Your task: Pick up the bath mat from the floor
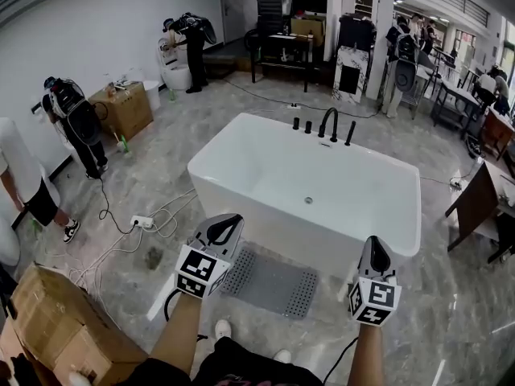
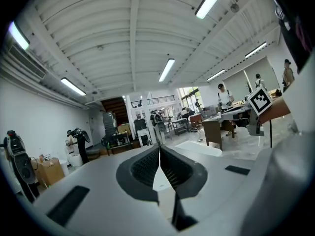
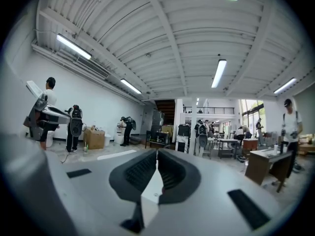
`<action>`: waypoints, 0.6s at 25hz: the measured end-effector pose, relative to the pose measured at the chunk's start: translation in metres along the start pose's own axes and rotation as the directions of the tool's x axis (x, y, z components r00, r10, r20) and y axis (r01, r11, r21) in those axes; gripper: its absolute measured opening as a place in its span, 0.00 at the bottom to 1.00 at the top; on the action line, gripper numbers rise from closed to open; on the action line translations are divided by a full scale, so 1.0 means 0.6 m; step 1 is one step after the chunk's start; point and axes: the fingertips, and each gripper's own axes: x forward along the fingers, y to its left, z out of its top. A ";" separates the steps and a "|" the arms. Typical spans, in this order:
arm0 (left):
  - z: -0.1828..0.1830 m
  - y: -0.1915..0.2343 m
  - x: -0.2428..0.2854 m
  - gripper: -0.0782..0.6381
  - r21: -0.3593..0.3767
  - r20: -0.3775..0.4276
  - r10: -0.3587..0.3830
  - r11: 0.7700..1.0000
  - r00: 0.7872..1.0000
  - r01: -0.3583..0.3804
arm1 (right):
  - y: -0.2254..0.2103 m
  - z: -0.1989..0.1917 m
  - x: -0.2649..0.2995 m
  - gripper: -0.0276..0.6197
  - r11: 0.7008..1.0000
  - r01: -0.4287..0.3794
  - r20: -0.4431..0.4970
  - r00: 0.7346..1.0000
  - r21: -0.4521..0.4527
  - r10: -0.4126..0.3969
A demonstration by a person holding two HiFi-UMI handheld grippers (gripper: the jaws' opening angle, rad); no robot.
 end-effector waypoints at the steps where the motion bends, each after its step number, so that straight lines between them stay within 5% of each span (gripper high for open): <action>1: -0.003 0.013 0.005 0.13 0.004 0.002 -0.007 1.000 1.000 0.007 | 0.007 0.004 0.008 0.08 1.000 0.009 0.003 1.000 -0.004 -0.009; 15: -0.044 0.158 0.074 0.13 -0.059 0.033 -0.047 0.997 0.998 0.049 | 0.057 0.030 0.087 0.08 0.993 0.120 0.007 0.993 -0.022 -0.120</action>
